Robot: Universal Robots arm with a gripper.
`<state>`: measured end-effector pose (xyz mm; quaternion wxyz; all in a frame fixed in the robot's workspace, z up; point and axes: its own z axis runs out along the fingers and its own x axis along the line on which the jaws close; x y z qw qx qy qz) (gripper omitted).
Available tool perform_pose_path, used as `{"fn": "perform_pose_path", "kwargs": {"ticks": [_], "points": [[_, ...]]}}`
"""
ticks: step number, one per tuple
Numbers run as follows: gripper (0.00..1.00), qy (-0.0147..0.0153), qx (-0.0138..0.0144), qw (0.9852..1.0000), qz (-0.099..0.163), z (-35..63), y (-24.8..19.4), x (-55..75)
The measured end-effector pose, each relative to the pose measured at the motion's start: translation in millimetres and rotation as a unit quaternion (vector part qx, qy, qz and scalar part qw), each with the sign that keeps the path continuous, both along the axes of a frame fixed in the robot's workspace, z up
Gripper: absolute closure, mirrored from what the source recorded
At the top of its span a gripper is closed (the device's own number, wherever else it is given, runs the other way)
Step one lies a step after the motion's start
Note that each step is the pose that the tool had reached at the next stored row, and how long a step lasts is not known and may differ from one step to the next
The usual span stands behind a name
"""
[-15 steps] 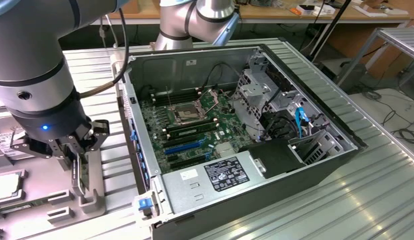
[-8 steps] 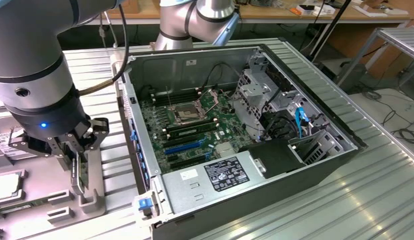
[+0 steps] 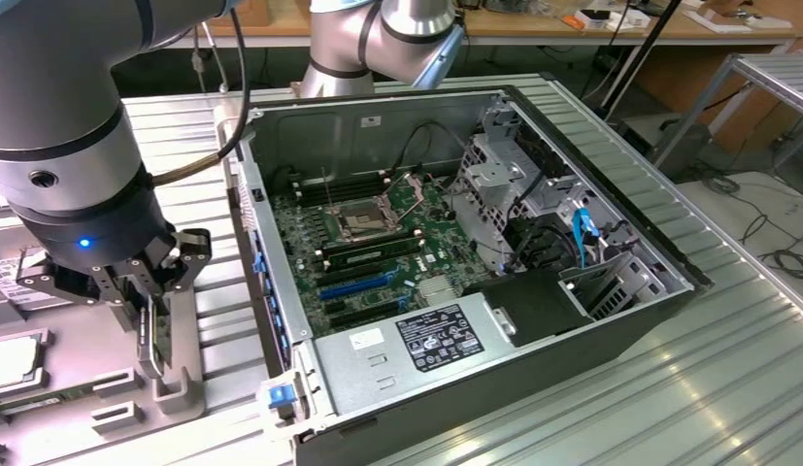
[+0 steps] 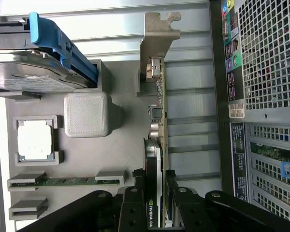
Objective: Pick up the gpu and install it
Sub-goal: 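Pick up the gpu and move the gpu toward the slot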
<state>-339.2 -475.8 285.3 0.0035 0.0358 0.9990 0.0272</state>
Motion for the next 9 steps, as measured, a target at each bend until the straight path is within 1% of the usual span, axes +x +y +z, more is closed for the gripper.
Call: {"fn": "perform_pose_path", "kwargs": {"ticks": [5,9], "points": [[0.73,0.0,0.0,1.0,0.0,0.4,0.0,0.0],[0.73,0.0,0.0,1.0,0.0,4.9,0.0,0.0]]}}
